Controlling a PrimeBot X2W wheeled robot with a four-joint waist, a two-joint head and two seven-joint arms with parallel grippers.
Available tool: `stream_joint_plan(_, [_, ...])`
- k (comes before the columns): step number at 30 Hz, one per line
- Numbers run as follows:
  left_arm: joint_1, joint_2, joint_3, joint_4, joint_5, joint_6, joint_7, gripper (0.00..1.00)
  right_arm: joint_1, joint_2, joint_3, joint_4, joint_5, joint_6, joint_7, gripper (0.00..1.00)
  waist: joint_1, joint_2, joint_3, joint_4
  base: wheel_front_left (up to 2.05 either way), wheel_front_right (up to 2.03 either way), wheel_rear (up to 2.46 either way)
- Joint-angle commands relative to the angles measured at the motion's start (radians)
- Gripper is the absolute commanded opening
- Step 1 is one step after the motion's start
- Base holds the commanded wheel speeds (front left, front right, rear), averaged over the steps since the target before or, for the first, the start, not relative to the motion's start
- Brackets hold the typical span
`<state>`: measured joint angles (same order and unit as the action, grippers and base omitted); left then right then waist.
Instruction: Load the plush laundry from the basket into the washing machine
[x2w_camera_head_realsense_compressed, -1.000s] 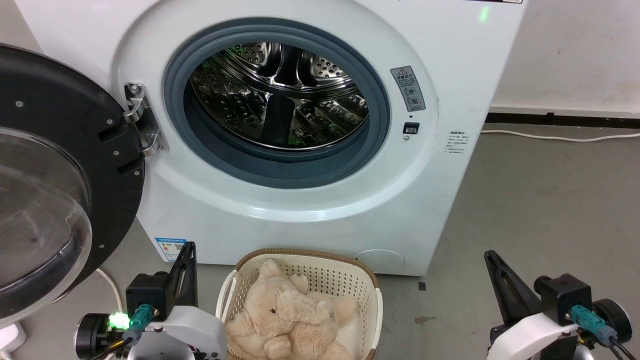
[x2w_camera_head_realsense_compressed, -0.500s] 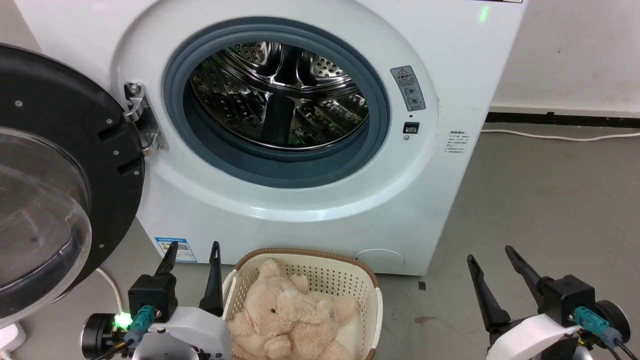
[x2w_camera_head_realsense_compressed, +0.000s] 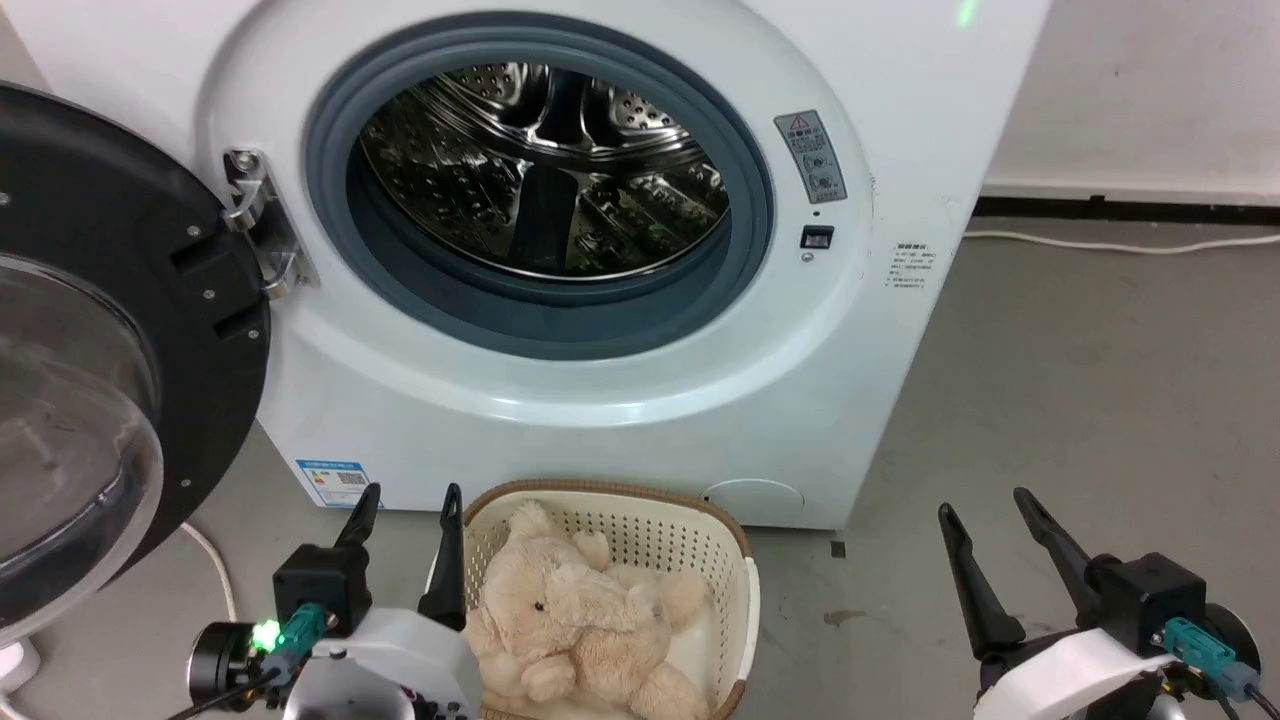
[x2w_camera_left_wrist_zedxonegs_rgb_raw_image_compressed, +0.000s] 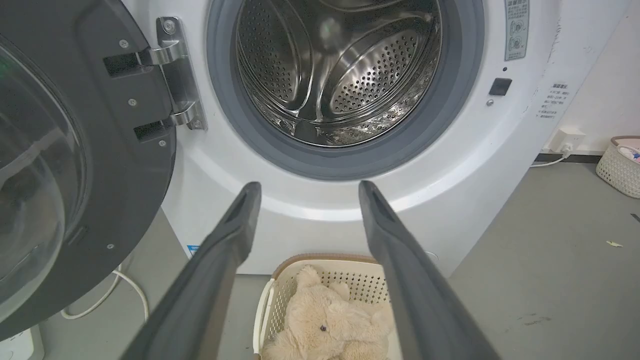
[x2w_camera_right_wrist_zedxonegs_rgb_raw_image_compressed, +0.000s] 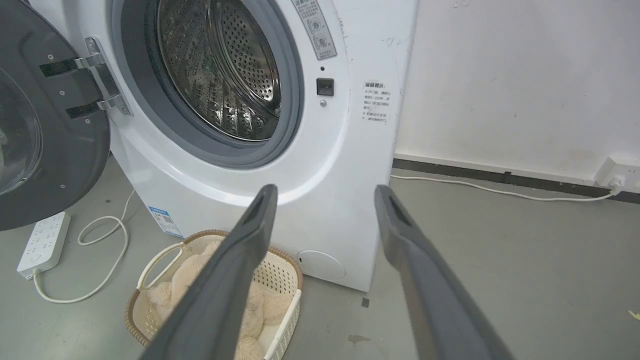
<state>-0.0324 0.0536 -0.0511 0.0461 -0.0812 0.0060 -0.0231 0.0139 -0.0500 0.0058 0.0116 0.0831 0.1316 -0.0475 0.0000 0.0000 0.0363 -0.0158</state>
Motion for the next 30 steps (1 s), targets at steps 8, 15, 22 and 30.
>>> stream_joint_plan(8, [-0.068,0.012,-0.023,0.053,-0.033,-0.012,-0.008,1.0,-0.013,0.0,0.001,-0.007,0.039,0.0,-0.024,1.0,0.0,0.0,0.053,-0.018,0.0,0.0,0.0])
stream_joint_plan(15, [-0.156,0.029,-0.05,0.146,-0.062,-0.031,0.0,1.0,-0.043,0.0,0.002,-0.02,0.075,0.0,-0.042,1.0,0.0,0.0,0.134,-0.047,0.0,0.0,0.0])
stream_joint_plan(22, [-0.237,0.044,-0.083,0.224,-0.079,-0.046,0.018,1.0,-0.066,0.0,0.002,-0.031,0.109,0.0,-0.057,1.0,0.0,0.0,0.205,-0.067,0.0,0.0,0.0])
stream_joint_plan(30, [-0.333,0.073,-0.136,0.334,-0.086,-0.058,0.072,1.0,-0.092,0.0,0.004,-0.046,0.15,0.0,-0.074,1.0,0.0,0.0,0.295,-0.096,0.0,0.0,0.0])
